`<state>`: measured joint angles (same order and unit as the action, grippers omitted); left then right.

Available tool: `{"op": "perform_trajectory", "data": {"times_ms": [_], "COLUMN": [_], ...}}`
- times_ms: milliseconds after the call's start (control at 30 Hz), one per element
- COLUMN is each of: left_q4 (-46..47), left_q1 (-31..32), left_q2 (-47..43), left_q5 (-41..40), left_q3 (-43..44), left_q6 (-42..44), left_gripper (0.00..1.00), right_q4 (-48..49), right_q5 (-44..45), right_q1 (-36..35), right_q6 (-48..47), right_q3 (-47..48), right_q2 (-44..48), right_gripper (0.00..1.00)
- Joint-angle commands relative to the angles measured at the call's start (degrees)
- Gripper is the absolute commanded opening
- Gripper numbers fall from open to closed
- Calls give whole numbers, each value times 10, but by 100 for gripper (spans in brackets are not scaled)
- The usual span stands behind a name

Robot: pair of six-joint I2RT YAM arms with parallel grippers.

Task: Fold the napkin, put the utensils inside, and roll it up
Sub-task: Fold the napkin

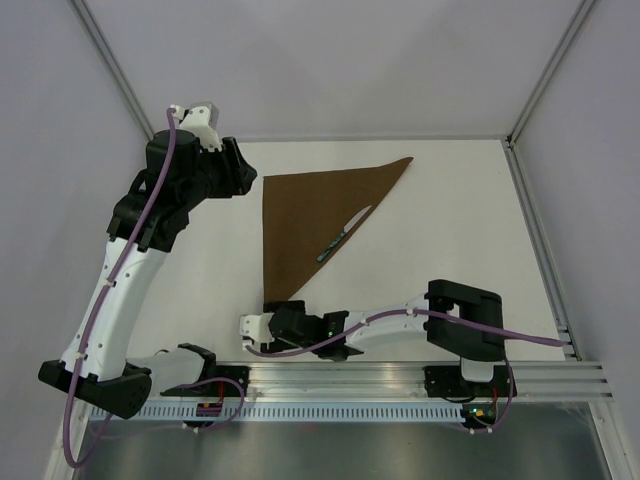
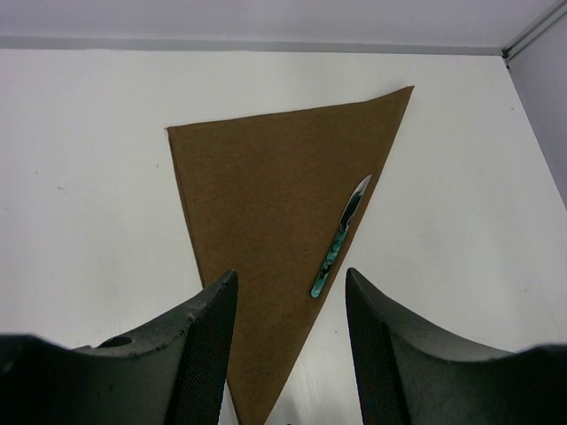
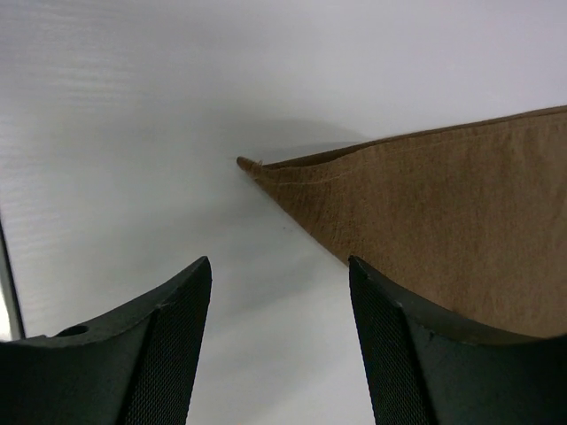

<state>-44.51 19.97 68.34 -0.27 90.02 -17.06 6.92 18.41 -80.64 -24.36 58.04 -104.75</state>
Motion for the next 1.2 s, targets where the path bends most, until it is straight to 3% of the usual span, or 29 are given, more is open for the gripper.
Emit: {"op": "perform_trajectory", "data": {"times_ms": [0, 433, 1033, 1167], "left_q4": [-40, -40, -32, -29], "left_q1": [-1, -2, -2, -2], "left_q2": [-13, -4, -5, -6], "left_q5": [-17, -14, -7, -3], "left_q3": [10, 8, -15, -21], "left_q6": [-63, -53, -39, -37], "left_gripper": [57, 57, 57, 56], "right_q4": [65, 97, 127, 134], "right_q5": [53, 46, 43, 48], "right_q1": [-5, -15, -14, -14], "right_q6": [-24, -31, -49, -53], "right_q3": [30, 45, 40, 38], "right_q2": [-24, -78, -105, -107], "right_gripper": [69, 66, 40, 27]}}
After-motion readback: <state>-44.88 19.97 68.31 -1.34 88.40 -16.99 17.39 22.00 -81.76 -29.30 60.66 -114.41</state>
